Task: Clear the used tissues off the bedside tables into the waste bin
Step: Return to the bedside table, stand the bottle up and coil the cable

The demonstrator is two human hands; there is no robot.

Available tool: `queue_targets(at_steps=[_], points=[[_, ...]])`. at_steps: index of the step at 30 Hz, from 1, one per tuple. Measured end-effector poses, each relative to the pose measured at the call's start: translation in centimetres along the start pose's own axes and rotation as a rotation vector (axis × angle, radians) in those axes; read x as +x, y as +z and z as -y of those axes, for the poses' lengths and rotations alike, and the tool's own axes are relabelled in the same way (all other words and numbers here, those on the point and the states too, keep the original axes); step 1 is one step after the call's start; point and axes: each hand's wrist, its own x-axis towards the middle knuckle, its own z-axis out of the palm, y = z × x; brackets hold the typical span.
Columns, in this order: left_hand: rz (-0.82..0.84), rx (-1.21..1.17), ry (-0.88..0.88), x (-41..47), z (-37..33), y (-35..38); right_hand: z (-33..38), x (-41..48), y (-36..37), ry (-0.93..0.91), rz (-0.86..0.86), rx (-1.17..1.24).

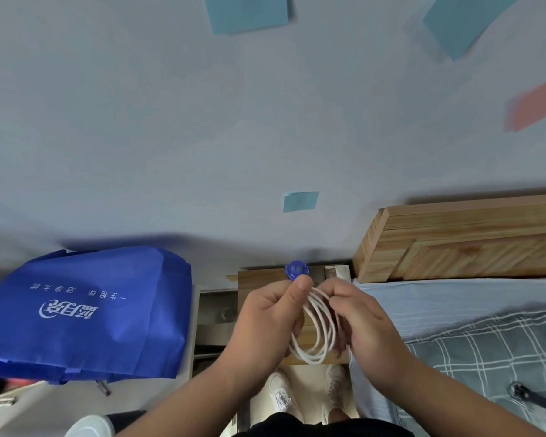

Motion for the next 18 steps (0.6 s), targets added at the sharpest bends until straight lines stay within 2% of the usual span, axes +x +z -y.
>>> queue_targets(at_steps=[4, 8, 13, 18], points=[[-0.042, -0.153, -0.027, 0.4, -0.5, 0.8, 0.8, 1.4, -1.0, 0.027, 0.0, -0.158], [-0.112, -0.069, 0.031, 0.7, -0.6, 0.6, 2.0, 2.0, -1.6, 0.124, 0.006, -0.092], [-0.125, 0.047, 0.044, 0.4, -0.1, 1.0, 1.9, 2.5, -1.4, 0.131, -0.046, -0.394], [-0.171, 0.109, 0.053, 0.4, 0.7, 1.0, 1.4, 1.9, -0.8, 0.223, -0.118, -0.174]])
